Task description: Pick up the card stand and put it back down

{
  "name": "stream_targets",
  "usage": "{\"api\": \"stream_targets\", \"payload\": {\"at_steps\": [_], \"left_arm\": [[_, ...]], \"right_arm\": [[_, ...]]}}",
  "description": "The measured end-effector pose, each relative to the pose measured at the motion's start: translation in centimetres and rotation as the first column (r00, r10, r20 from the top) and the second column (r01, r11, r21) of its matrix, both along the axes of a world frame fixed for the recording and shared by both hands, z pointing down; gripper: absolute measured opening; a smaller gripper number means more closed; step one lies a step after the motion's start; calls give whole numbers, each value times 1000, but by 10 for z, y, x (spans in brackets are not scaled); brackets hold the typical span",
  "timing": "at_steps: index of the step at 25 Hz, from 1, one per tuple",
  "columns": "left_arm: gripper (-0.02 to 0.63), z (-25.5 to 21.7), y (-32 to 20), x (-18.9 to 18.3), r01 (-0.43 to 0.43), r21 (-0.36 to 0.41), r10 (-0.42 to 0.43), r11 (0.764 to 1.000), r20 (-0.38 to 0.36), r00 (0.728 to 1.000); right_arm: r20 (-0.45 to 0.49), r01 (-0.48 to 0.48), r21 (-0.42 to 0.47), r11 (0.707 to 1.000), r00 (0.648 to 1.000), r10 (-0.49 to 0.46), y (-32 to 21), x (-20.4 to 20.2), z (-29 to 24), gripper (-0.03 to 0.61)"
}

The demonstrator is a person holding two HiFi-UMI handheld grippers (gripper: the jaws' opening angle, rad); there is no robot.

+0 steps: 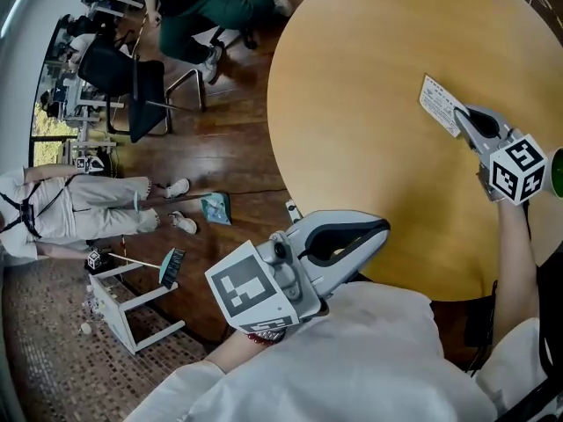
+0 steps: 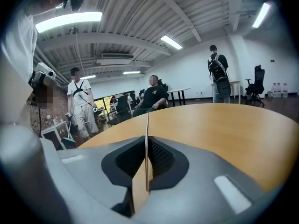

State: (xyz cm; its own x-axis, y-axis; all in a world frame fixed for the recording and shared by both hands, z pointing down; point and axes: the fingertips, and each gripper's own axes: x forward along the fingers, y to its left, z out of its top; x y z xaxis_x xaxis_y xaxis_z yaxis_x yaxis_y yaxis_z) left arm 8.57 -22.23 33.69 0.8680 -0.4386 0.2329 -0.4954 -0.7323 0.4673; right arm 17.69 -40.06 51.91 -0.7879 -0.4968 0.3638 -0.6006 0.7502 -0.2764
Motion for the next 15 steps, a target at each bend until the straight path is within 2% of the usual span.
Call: {"api": "stream_targets", "payload": {"at_steps": [6, 10, 15], "left_arm": [[-18, 10, 31, -27, -47, 47, 48, 998, -21, 999], [-18, 14, 59, -33, -91, 103, 96, 991, -46, 994], [-18, -27, 91, -40, -110, 141, 123, 984, -84, 989]], "right_arm": [[107, -97, 30, 995, 990, 94, 71, -14, -42, 20], [140, -123, 88, 988, 984, 110, 142, -19, -78, 20], [174, -260, 164, 952, 957, 231, 207, 7, -171, 20]]}}
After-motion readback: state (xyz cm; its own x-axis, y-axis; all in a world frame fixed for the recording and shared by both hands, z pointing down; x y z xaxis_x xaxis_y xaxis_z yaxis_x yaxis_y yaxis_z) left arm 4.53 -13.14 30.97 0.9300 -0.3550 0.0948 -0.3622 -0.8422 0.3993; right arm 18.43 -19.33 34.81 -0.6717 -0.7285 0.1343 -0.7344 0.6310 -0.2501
